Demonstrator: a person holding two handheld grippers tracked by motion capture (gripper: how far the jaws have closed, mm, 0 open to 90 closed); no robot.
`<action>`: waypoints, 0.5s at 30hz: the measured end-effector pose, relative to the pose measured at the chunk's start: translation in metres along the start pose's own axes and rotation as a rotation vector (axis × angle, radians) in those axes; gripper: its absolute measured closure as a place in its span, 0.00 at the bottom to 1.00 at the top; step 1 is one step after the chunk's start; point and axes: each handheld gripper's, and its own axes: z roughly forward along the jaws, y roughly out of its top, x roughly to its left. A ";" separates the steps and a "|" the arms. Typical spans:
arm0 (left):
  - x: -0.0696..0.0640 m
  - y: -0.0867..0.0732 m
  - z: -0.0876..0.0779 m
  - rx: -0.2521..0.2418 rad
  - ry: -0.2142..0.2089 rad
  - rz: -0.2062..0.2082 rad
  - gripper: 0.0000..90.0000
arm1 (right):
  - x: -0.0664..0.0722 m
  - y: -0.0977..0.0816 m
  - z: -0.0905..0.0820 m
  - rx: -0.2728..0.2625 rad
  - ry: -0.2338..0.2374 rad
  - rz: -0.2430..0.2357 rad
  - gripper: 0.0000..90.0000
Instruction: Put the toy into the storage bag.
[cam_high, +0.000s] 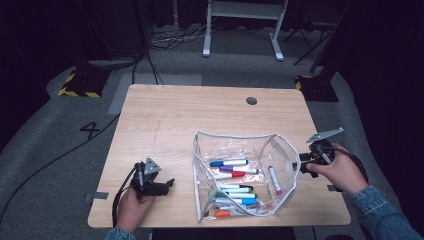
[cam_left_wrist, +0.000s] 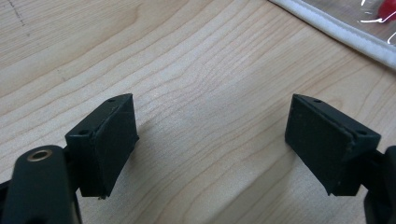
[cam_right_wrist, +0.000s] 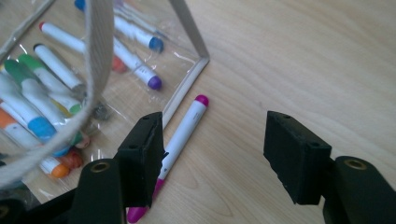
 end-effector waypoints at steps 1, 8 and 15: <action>0.000 0.000 0.000 0.000 0.000 0.000 0.19 | 0.000 -0.003 0.005 0.007 0.008 0.002 0.43; 0.000 0.000 0.000 0.000 -0.001 0.000 0.19 | 0.003 -0.020 0.035 0.033 0.055 0.005 0.42; 0.000 0.000 0.000 0.000 0.000 0.000 0.19 | 0.013 -0.032 0.063 0.053 0.080 -0.029 0.43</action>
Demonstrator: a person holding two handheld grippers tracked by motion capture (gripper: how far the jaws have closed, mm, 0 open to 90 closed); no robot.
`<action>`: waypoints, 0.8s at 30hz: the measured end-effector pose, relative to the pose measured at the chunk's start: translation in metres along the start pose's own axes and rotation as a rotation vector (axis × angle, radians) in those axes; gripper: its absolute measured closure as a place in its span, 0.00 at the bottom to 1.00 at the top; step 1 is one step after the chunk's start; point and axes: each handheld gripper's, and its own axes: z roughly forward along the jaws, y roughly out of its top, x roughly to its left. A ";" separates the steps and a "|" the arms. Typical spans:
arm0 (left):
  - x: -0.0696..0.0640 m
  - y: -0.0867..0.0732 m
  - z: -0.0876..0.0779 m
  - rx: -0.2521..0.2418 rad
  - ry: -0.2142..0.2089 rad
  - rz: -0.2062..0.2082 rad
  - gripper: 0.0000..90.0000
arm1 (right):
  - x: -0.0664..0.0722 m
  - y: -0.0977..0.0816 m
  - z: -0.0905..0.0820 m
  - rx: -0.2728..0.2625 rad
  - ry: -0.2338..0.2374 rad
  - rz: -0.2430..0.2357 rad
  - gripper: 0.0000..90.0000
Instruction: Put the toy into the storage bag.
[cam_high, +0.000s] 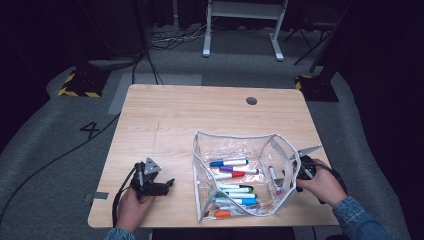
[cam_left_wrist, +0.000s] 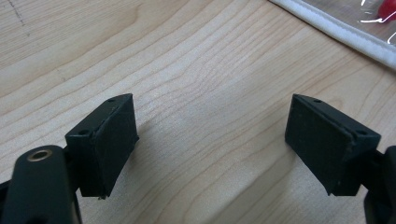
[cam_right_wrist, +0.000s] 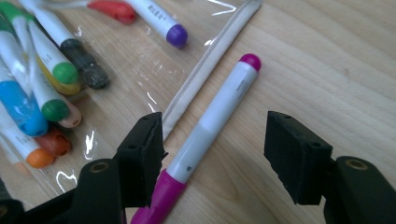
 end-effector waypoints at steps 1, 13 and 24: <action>0.000 0.000 0.000 0.000 0.000 0.000 0.19 | 0.002 -0.001 0.003 0.007 0.009 0.012 0.43; 0.000 0.000 0.000 0.000 0.000 0.000 0.19 | -0.006 -0.007 0.005 0.079 -0.188 -0.006 0.85; 0.000 0.000 0.000 0.000 0.000 0.000 0.19 | -0.008 0.003 -0.034 0.024 -0.131 0.045 0.85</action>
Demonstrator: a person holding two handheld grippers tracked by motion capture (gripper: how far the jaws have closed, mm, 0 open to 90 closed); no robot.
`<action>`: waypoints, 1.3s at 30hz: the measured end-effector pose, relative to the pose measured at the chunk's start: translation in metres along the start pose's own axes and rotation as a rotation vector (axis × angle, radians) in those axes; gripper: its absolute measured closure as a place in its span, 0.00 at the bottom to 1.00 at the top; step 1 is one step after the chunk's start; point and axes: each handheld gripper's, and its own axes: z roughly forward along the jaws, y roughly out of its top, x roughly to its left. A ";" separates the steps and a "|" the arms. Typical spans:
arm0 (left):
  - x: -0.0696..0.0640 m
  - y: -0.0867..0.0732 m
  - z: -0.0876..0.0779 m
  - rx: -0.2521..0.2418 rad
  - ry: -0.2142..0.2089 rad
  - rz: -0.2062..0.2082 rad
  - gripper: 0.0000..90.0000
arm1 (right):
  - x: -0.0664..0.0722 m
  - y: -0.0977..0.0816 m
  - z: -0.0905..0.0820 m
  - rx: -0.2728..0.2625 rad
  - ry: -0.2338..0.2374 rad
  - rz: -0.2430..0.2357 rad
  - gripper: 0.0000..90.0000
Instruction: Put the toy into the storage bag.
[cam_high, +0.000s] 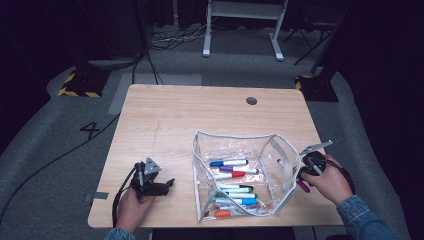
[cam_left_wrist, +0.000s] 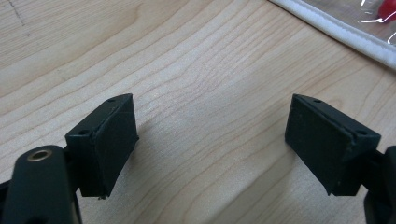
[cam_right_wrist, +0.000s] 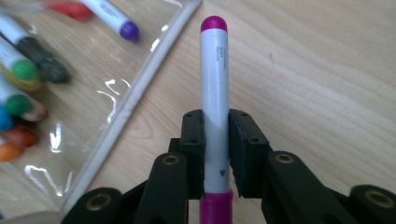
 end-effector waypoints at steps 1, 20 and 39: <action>0.000 0.000 0.000 0.000 0.000 0.000 0.19 | 0.000 0.002 -0.005 -0.005 0.001 -0.003 0.85; 0.000 0.000 0.000 0.000 0.000 -0.001 0.19 | 0.020 0.041 -0.090 -0.104 0.031 -0.064 0.85; -0.001 0.000 0.000 0.003 -0.004 -0.008 0.19 | 0.075 0.088 -0.136 -0.132 0.057 -0.273 0.85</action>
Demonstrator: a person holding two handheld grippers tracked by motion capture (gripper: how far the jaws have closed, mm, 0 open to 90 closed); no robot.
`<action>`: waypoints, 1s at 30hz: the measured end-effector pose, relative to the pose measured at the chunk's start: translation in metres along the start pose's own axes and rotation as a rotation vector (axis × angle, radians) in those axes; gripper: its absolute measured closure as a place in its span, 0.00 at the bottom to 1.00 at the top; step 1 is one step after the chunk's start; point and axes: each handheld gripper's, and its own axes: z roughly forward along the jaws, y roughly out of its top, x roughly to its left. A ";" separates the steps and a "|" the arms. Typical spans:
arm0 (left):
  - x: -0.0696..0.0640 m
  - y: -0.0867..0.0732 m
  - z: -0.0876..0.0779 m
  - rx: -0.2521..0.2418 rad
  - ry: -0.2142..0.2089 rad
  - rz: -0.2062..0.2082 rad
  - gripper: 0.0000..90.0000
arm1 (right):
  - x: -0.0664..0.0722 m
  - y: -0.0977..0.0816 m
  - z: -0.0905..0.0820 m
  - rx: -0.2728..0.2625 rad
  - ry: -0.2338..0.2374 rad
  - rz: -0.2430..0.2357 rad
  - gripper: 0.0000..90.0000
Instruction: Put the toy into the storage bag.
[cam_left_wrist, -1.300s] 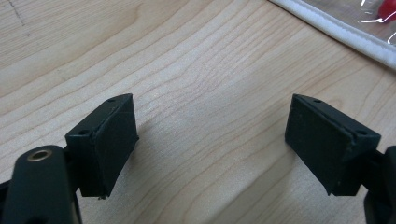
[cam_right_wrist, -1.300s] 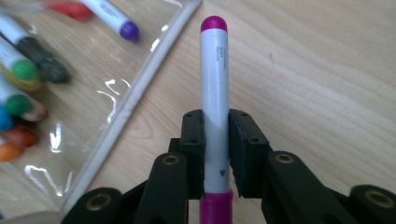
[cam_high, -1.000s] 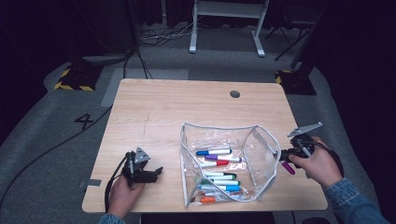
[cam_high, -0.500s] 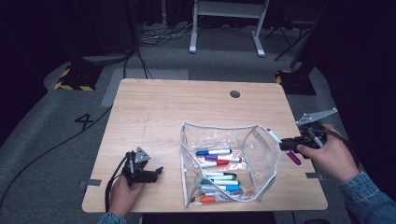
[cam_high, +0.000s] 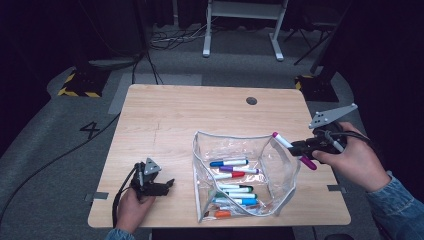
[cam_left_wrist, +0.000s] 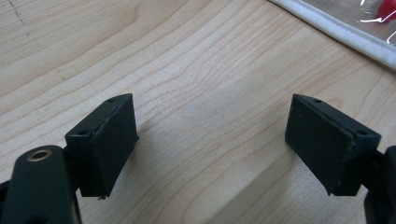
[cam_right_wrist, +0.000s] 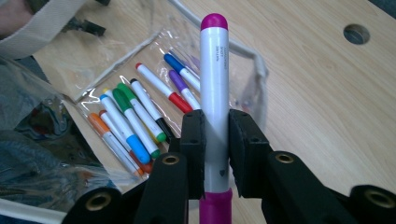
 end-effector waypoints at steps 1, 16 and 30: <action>0.000 0.000 0.000 0.001 0.000 0.001 0.19 | 0.003 0.004 0.001 0.001 0.004 -0.013 0.85; 0.000 0.000 0.001 -0.006 0.000 0.001 0.19 | 0.048 0.051 0.030 0.028 0.097 -0.159 0.85; 0.001 0.001 0.001 -0.005 0.001 0.005 0.19 | 0.074 0.061 0.083 0.115 0.180 -0.214 0.85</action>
